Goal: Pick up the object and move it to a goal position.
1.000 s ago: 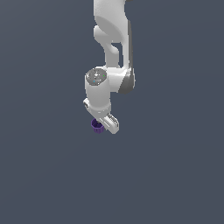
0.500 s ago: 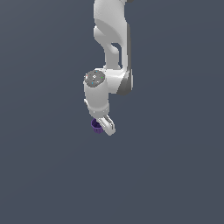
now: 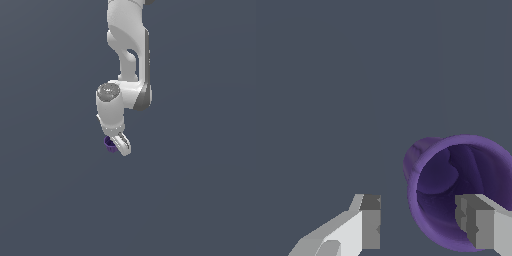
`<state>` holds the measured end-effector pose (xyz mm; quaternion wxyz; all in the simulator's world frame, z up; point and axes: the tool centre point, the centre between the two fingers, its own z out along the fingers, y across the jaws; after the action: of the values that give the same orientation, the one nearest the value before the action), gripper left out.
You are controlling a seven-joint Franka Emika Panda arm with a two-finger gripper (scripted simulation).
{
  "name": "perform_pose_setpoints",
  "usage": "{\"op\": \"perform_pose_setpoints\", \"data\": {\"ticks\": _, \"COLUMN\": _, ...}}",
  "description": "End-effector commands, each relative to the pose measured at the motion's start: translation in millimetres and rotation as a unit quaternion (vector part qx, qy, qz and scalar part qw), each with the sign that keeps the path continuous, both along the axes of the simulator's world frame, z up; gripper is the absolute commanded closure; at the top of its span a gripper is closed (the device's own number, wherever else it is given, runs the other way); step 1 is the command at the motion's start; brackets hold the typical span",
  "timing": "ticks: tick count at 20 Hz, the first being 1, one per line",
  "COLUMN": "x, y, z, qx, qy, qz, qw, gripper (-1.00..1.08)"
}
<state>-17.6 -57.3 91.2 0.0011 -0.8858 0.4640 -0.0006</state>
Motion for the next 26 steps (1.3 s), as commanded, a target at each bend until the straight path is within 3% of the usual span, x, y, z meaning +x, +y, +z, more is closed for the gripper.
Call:
{"op": "perform_pose_setpoints", "data": {"ticks": 1, "x": -0.6, "y": -0.1, "z": -9.7, "qx": 0.0, "qy": 0.001, "qz": -0.001, "qw": 1.0, "gripper": -0.2}}
{"op": "perform_pose_setpoints", "data": {"ticks": 7, "x": -1.3, "y": -0.3, "z": -22.6, "qx": 0.0, "qy": 0.001, "qz": -0.002, "qw": 1.0, "gripper": -0.2}}
{"op": "perform_pose_setpoints", "data": {"ticks": 8, "x": -1.3, "y": -0.3, "z": -22.6, "qx": 0.0, "qy": 0.001, "qz": -0.002, "qw": 1.0, "gripper": 1.08}}
{"op": "perform_pose_setpoints", "data": {"ticks": 26, "x": -3.3, "y": -12.6, "z": -3.0, "qx": 0.0, "qy": 0.0, "qz": -0.002, "qw": 1.0, "gripper": 1.08}}
